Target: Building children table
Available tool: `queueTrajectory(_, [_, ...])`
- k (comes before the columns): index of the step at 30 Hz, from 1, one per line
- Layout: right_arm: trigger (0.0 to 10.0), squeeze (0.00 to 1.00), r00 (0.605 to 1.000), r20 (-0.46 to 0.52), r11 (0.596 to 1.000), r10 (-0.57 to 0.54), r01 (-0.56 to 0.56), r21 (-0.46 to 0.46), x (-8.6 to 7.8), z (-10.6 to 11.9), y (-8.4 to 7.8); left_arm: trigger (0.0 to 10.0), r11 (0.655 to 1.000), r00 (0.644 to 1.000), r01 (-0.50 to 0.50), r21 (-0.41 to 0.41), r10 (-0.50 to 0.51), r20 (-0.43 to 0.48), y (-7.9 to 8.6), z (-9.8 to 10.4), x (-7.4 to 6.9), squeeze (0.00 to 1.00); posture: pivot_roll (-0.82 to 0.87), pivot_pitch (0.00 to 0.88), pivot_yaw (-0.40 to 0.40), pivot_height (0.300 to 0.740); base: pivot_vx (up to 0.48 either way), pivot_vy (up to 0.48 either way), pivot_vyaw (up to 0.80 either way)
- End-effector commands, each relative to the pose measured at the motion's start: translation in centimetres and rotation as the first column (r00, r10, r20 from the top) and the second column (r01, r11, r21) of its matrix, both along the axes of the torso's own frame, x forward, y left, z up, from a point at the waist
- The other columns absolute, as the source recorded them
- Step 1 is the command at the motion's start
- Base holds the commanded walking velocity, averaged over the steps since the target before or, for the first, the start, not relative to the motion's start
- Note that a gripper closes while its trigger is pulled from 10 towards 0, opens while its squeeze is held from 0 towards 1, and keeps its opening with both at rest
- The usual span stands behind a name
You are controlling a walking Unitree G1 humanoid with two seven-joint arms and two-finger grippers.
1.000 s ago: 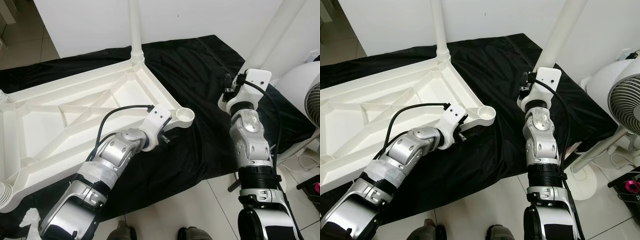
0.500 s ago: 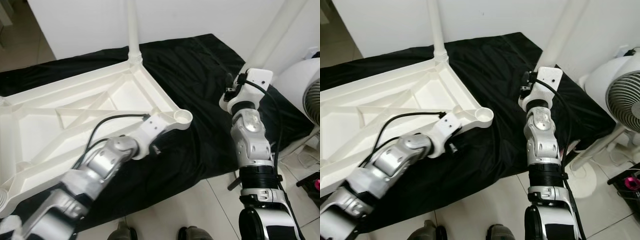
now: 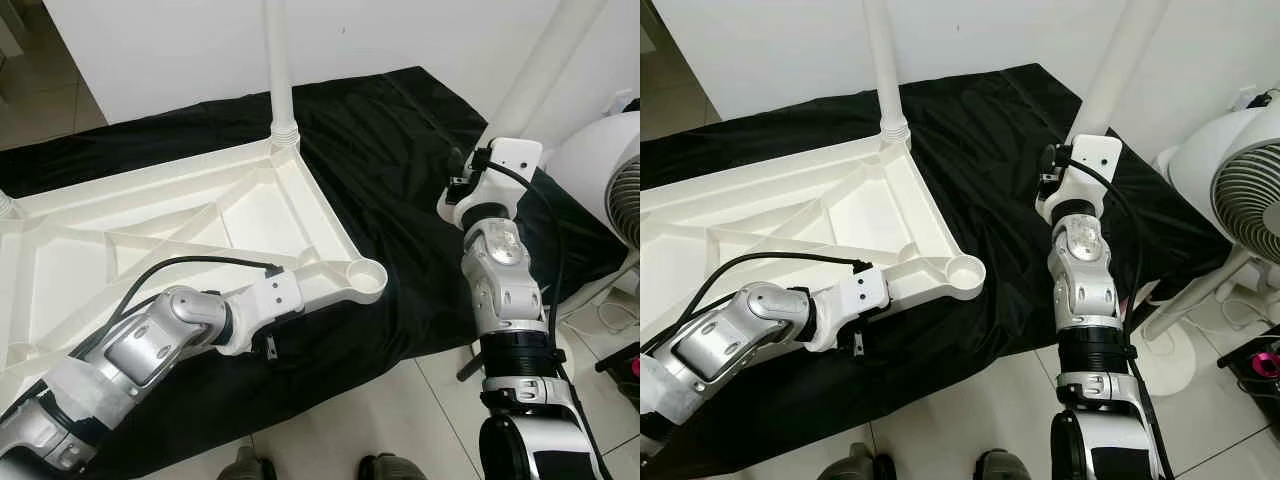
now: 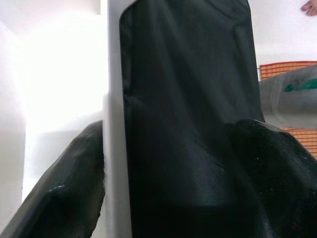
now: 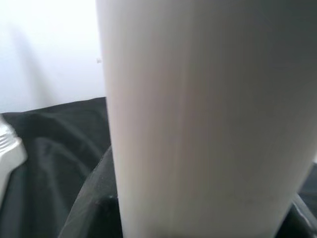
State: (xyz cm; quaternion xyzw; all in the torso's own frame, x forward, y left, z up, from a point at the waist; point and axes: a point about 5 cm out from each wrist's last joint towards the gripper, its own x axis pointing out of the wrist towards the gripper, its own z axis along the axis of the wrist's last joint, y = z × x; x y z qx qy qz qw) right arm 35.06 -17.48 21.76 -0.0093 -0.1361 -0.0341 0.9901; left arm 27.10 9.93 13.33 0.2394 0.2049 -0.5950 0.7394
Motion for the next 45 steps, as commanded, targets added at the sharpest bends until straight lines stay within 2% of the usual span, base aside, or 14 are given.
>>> queueTrajectory(1, [10.0,0.0,0.997,-0.011,0.997,0.075,-0.075,0.028,0.1,0.0,1.1,10.0,0.998,0.998,-0.055,-0.02,0.056,0.039,0.2,1.0,1.2,0.0,-0.1,0.073,0.061,0.74,0.0,0.0,0.0])
queueTrajectory(5, [10.0,0.0,0.992,-0.019,0.993,0.121,-0.121,0.01,0.0,-0.2,1.6,10.0,0.991,0.989,-0.106,-0.081,0.114,0.09,0.0,2.4,2.5,0.0,-0.1,0.073,0.059,0.74,0.0,0.0,0.0])
queueTrajectory(7, [10.0,0.0,0.978,-0.035,0.978,0.205,-0.205,-0.022,-0.2,-0.7,2.2,10.0,0.973,0.977,-0.142,-0.18,0.167,0.13,-0.1,4.2,3.5,0.0,-0.1,0.076,0.05,0.74,0.0,0.0,0.0])
queueTrajectory(14, [10.0,0.0,0.97,-0.016,0.97,0.242,-0.242,-0.032,-0.6,-0.8,2.9,10.0,0.93,0.965,-0.179,-0.32,0.229,0.126,-0.2,6.3,4.0,0.0,-0.1,0.083,0.032,0.74,0.0,0.0,0.0])
queueTrajectory(17, [10.0,0.0,0.956,-0.013,0.955,0.294,-0.294,-0.035,-1.0,-1.2,3.9,10.0,0.88,0.939,-0.241,-0.41,0.318,0.131,0.1,7.0,4.2,0.0,-0.1,0.084,0.027,0.74,0.0,0.0,0.0])
queueTrajectory(18, [10.0,0.0,0.956,-0.013,0.955,0.294,-0.294,-0.035,-1.0,-1.2,3.9,10.0,0.88,0.939,-0.241,-0.41,0.318,0.131,0.1,7.0,4.2,0.0,-0.1,0.084,0.027,0.74,0.0,0.0,0.0])
queueTrajectory(22, [10.0,0.0,0.92,0.009,0.919,0.391,-0.39,-0.049,-2.0,-1.6,5.5,10.0,0.8,0.872,-0.364,-0.477,0.473,0.128,0.9,6.6,4.5,0.0,-0.08,0.085,0.023,0.74,0.0,0.0,0.0])
queueTrajectory(24, [10.0,0.0,0.914,0.014,0.913,0.406,-0.405,-0.052,-2.3,-1.7,5.8,10.0,0.786,0.862,-0.371,-0.494,0.49,0.132,1.0,6.4,4.3,0.0,-0.06,0.083,0.018,0.74,0.0,0.0,0.0])
queueTrajectory(27, [10.0,0.0,0.912,0.012,0.911,0.411,-0.41,-0.049,-2.4,-1.8,5.9,10.0,0.801,0.866,-0.372,-0.468,0.481,0.134,1.0,5.8,3.8,0.0,-0.06,0.082,0.016,0.74,0.0,0.0,0.0])
queueTrajectory(30, [10.0,0.0,0.909,0.008,0.908,0.418,-0.417,-0.052,-2.5,-2.0,6.3,10.0,0.845,0.897,-0.345,-0.409,0.425,0.12,0.6,4.3,2.3,0.0,-0.05,0.081,0.013,0.74,0.0,0.0,0.0])
queueTrajectory(32, [10.0,0.0,0.908,0.009,0.907,0.419,-0.418,-0.053,-2.5,-2.0,6.4,10.0,0.857,0.902,-0.339,-0.387,0.414,0.126,0.4,3.8,2.1,0.0,-0.05,0.078,0.011,0.74,0.0,0.0,0.0])
queueTrajectory(35, [10.0,0.0,0.909,0.012,0.909,0.416,-0.414,-0.053,-2.5,-1.9,6.5,10.0,0.886,0.888,-0.359,-0.295,0.421,0.185,0.2,2.4,2.3,0.0,-0.06,0.075,0.008,0.74,0.0,0.0,0.0])
queueTrajectory(39, [10.0,0.0,0.914,0.016,0.913,0.405,-0.403,-0.056,-2.4,-1.8,6.3,10.0,0.905,0.886,-0.343,-0.252,0.401,0.234,0.0,2.0,2.5,0.0,-0.06,0.074,0.009,0.74,0.0,0.0,0.0])
queueTrajectory(45, [10.0,0.0,0.927,0.017,0.925,0.376,-0.374,-0.064,-2.3,-1.6,5.5,10.0,0.894,0.838,-0.405,-0.192,0.447,0.313,0.2,1.6,4.0,0.0,-0.08,0.08,0.012,0.74,0.0,0.0,0.0])
